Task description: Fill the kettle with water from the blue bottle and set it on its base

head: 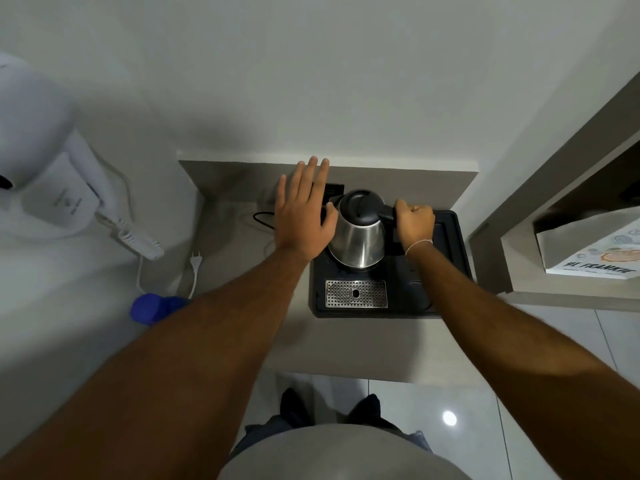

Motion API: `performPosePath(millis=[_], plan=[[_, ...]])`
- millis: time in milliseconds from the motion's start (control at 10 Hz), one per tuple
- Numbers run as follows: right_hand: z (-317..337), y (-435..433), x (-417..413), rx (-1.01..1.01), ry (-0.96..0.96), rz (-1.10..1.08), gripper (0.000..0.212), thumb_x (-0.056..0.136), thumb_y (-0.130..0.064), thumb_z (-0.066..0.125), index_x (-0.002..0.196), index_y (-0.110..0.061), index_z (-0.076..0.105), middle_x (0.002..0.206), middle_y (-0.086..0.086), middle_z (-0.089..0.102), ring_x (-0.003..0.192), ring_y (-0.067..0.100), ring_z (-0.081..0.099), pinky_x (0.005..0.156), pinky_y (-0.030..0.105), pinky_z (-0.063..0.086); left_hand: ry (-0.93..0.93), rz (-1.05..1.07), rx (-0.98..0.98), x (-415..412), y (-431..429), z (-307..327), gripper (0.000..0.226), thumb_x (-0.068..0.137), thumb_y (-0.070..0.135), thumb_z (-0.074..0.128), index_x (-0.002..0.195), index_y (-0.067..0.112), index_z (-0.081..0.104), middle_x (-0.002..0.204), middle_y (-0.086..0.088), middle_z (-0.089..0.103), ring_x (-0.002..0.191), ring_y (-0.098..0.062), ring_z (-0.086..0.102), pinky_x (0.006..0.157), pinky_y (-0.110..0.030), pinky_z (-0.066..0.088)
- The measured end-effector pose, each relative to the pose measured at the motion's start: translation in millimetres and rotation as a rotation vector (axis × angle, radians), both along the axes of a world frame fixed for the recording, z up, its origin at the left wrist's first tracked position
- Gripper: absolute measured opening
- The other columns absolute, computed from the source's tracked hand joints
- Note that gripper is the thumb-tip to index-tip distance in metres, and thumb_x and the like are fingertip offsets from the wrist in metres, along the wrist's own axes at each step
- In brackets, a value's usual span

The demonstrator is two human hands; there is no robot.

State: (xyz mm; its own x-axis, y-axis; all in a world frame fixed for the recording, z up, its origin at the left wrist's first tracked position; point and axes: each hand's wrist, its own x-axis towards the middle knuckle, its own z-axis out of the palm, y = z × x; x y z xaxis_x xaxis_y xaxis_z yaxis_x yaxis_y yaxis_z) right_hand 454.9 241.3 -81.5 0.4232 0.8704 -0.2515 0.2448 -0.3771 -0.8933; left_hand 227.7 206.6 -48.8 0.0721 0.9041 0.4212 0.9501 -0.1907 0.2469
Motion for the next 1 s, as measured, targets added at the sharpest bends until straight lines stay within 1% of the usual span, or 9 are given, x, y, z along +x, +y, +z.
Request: performPosePath(millis=[200, 300, 400, 500, 600, 700, 800, 900, 1000], plan=[[-2, 24, 20, -0.055, 0.001, 0.193, 0.047, 0.094, -0.021, 0.063, 0.052, -0.016, 0.042, 0.054, 0.004, 0.037, 0.050, 0.019, 0.036, 0.058, 0.032, 0.032, 0.010, 0.034, -0.050, -3, -2, -9, 0.076, 0.099, 0.028, 0.046, 0.171, 0.020, 0.022, 0.178, -0.004, 0.026, 0.167, -0.024, 0.019, 0.135, -0.053, 0.010], [-3, 31, 28, -0.093, 0.038, 0.276, 0.049, 0.099, -0.032, 0.063, 0.056, -0.013, 0.051, 0.055, 0.009, 0.048, 0.050, 0.024, 0.049, 0.059, 0.033, 0.042, 0.022, 0.048, -0.064, 0, -4, -13, 0.077, 0.099, 0.028, 0.046, 0.171, 0.020, 0.020, 0.178, -0.005, 0.026, 0.166, -0.024, 0.019, 0.135, -0.054, 0.010], [-4, 26, 34, -0.088, 0.116, 0.278, 0.057, 0.103, -0.052, 0.059, 0.062, -0.013, 0.053, 0.054, 0.005, 0.053, 0.044, 0.015, 0.055, 0.053, 0.025, 0.049, 0.022, 0.032, -0.079, 4, -3, -12, 0.077, 0.099, 0.028, 0.043, 0.171, 0.020, 0.019, 0.178, -0.005, 0.025, 0.167, -0.024, 0.018, 0.135, -0.054, 0.010], [-2, 17, 37, -0.076, 0.149, 0.288, 0.064, 0.099, -0.063, 0.059, 0.059, -0.014, 0.051, 0.051, 0.003, 0.053, 0.041, 0.010, 0.054, 0.054, 0.020, 0.050, 0.028, 0.021, -0.074, 6, -2, -14, 0.076, 0.098, 0.028, 0.042, 0.170, 0.020, 0.022, 0.178, -0.004, 0.026, 0.166, -0.024, 0.020, 0.135, -0.053, 0.010], [4, 17, 38, -0.096, 0.125, 0.323, 0.067, 0.084, -0.074, 0.072, 0.055, -0.017, 0.050, 0.053, 0.007, 0.053, 0.043, 0.014, 0.052, 0.059, 0.027, 0.050, 0.053, 0.024, -0.088, 7, -1, -13, 0.076, 0.097, 0.028, 0.043, 0.170, 0.020, 0.022, 0.177, -0.004, 0.027, 0.166, -0.024, 0.021, 0.135, -0.053, 0.010], [18, 22, 36, -0.184, 0.052, 0.402, 0.072, 0.072, -0.083, 0.075, 0.056, -0.015, 0.059, 0.058, 0.012, 0.063, 0.051, 0.018, 0.061, 0.063, 0.029, 0.053, 0.068, 0.021, -0.089, 7, 3, -14, 0.077, 0.098, 0.027, 0.043, 0.171, 0.020, 0.021, 0.177, -0.004, 0.028, 0.166, -0.024, 0.021, 0.135, -0.054, 0.010], [27, 21, 38, -0.204, -0.018, 0.448, 0.072, 0.064, -0.086, 0.076, 0.064, -0.016, 0.063, 0.067, 0.011, 0.068, 0.063, 0.022, 0.066, 0.066, 0.030, 0.055, 0.062, 0.031, -0.092, 11, 8, -5, 0.076, 0.098, 0.027, 0.042, 0.171, 0.020, 0.021, 0.177, -0.004, 0.027, 0.166, -0.023, 0.021, 0.135, -0.053, 0.010], [38, 21, 36, -0.137, -0.245, 0.476, 0.075, 0.057, -0.094, 0.072, 0.065, -0.021, 0.054, 0.064, -0.001, 0.061, 0.065, 0.022, 0.061, 0.067, 0.034, 0.050, 0.034, 0.047, -0.017, 14, 17, 8, 0.072, 0.100, 0.030, 0.044, 0.169, 0.019, 0.027, 0.175, -0.004, 0.033, 0.165, -0.025, 0.025, 0.134, -0.053, 0.014], [56, 27, 29, 0.074, -0.573, 0.459, 0.074, 0.068, -0.096, 0.057, 0.098, -0.028, 0.067, 0.103, -0.001, 0.074, 0.099, 0.026, 0.070, 0.092, 0.047, 0.057, 0.058, 0.011, 0.061, 17, 25, 34, 0.070, 0.103, 0.036, 0.043, 0.170, 0.019, 0.026, 0.176, -0.005, 0.031, 0.165, -0.025, 0.023, 0.134, -0.053, 0.014]])
